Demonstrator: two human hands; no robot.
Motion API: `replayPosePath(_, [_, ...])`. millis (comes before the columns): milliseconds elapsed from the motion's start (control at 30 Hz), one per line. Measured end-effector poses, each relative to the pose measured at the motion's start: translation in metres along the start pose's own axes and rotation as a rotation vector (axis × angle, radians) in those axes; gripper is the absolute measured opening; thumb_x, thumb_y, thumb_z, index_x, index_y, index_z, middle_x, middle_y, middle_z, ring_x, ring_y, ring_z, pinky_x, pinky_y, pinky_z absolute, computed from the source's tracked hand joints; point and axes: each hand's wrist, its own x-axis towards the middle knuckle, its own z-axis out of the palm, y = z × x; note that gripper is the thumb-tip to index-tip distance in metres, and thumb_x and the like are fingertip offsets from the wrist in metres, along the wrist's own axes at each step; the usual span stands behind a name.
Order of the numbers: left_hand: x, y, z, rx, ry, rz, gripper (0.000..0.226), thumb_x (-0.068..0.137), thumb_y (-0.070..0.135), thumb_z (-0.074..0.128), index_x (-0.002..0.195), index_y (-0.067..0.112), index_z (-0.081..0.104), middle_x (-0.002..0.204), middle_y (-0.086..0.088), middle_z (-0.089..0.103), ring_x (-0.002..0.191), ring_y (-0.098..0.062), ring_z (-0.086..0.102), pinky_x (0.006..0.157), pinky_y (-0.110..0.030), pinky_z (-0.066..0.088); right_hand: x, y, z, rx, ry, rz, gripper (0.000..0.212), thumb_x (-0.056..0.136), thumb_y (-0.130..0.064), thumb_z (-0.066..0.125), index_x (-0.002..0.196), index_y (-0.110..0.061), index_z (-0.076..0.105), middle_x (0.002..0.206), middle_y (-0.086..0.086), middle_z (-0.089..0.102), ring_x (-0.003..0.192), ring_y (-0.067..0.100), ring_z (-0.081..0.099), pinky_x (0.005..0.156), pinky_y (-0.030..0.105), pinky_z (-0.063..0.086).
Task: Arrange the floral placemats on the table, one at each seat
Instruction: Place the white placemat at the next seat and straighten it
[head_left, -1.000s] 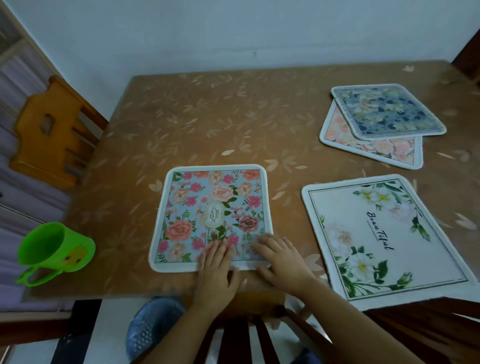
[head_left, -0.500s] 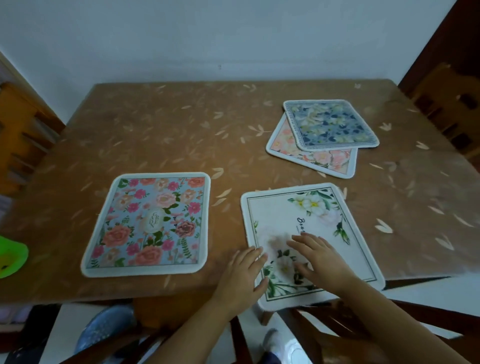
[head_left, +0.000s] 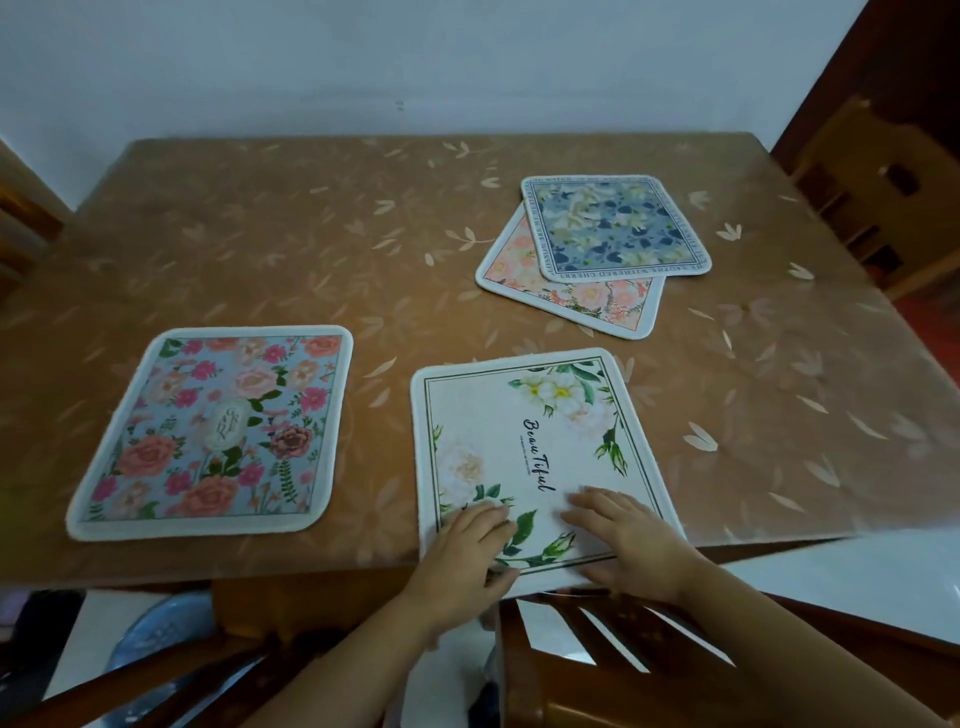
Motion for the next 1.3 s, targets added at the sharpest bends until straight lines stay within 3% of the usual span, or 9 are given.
replayPosePath(267, [0.003, 0.011, 0.01, -0.034, 0.034, -0.029, 0.056, 0.083, 0.051, 0.048, 0.131, 0.021, 0.044, 0.147, 0.007, 0.03, 0.137, -0.008, 0.011, 0.107, -0.02, -0.002, -0.002, 0.007, 0.019, 0.023, 0.011, -0.002, 0.072, 0.078, -0.056, 0.054, 0.139, -0.03, 0.025, 0.152, -0.005, 0.014, 0.14, 0.014, 0.004, 0.116, 0.036, 0.012])
replayPosePath(433, [0.003, 0.012, 0.012, -0.02, 0.048, -0.048, 0.058, 0.082, 0.053, 0.045, 0.13, 0.021, 0.045, 0.146, 0.007, 0.031, 0.136, -0.007, 0.012, 0.107, -0.022, -0.002, -0.001, 0.007, 0.023, -0.015, 0.055, -0.025, 0.073, 0.076, -0.052, 0.057, 0.138, -0.027, 0.026, 0.15, -0.001, 0.019, 0.14, 0.018, 0.008, 0.113, 0.034, 0.01])
replayPosePath(800, [-0.001, 0.015, 0.007, -0.057, 0.018, -0.064, 0.054, 0.082, 0.051, 0.05, 0.128, 0.022, 0.047, 0.147, 0.009, 0.028, 0.136, -0.007, 0.011, 0.108, -0.024, 0.004, -0.002, 0.006, 0.016, 0.1, 0.135, -0.056, 0.064, 0.072, -0.047, 0.064, 0.127, -0.019, 0.047, 0.142, 0.007, 0.038, 0.134, 0.025, 0.026, 0.108, 0.042, 0.031])
replayPosePath(967, [-0.003, 0.015, 0.006, -0.052, -0.007, -0.056, 0.052, 0.083, 0.047, 0.054, 0.128, 0.023, 0.047, 0.148, 0.009, 0.027, 0.137, -0.008, 0.01, 0.109, -0.025, 0.003, -0.004, 0.004, 0.012, 0.201, 0.17, -0.048, 0.057, 0.074, -0.041, 0.066, 0.124, -0.016, 0.053, 0.14, 0.006, 0.041, 0.133, 0.021, 0.03, 0.107, 0.038, 0.034])
replayPosePath(1167, [-0.003, 0.015, 0.004, -0.07, -0.011, -0.057, 0.053, 0.081, 0.047, 0.058, 0.127, 0.023, 0.048, 0.147, 0.009, 0.028, 0.137, -0.008, 0.011, 0.108, -0.023, 0.003, -0.004, -0.002, 0.008, 0.268, 0.256, -0.007, 0.047, 0.071, -0.032, 0.072, 0.112, -0.011, 0.063, 0.125, 0.006, 0.057, 0.119, 0.019, 0.049, 0.098, 0.023, 0.035])
replayPosePath(1300, [-0.004, 0.018, 0.001, -0.074, 0.01, -0.028, 0.046, 0.082, 0.042, 0.059, 0.123, 0.021, 0.053, 0.144, 0.006, 0.035, 0.136, -0.01, 0.017, 0.108, -0.023, 0.005, -0.004, -0.005, 0.004, 0.295, 0.279, 0.014, 0.04, 0.072, -0.027, 0.072, 0.107, -0.01, 0.065, 0.112, 0.006, 0.065, 0.108, 0.02, 0.057, 0.093, 0.024, 0.042])
